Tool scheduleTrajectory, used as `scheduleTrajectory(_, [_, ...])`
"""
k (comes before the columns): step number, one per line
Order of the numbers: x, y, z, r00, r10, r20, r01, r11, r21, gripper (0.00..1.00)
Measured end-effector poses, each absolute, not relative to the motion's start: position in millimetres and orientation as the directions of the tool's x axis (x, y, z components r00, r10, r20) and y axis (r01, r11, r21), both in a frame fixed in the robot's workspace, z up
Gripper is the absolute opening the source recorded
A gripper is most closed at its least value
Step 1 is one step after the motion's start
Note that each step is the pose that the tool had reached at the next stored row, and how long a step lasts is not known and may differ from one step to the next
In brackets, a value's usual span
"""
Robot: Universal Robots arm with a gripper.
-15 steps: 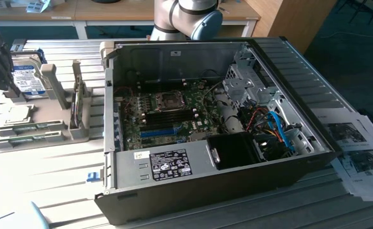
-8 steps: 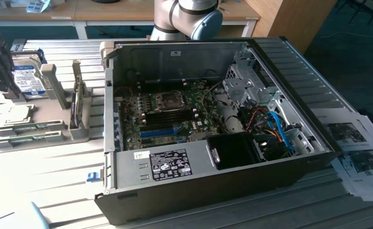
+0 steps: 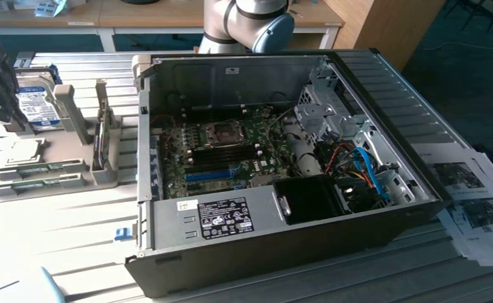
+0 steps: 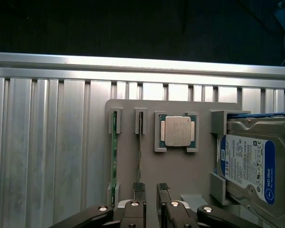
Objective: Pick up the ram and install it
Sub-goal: 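Pick up the ram and move it above insertion slot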
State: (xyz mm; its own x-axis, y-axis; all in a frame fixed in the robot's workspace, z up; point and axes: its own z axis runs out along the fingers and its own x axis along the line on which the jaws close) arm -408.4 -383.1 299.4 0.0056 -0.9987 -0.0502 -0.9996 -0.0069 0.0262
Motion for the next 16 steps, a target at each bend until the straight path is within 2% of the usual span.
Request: scheduleTrajectory(16, [-408.4,-383.1,292.2,0.006,-0.999,-0.050,-1.000,-0.007,0.026,0.24])
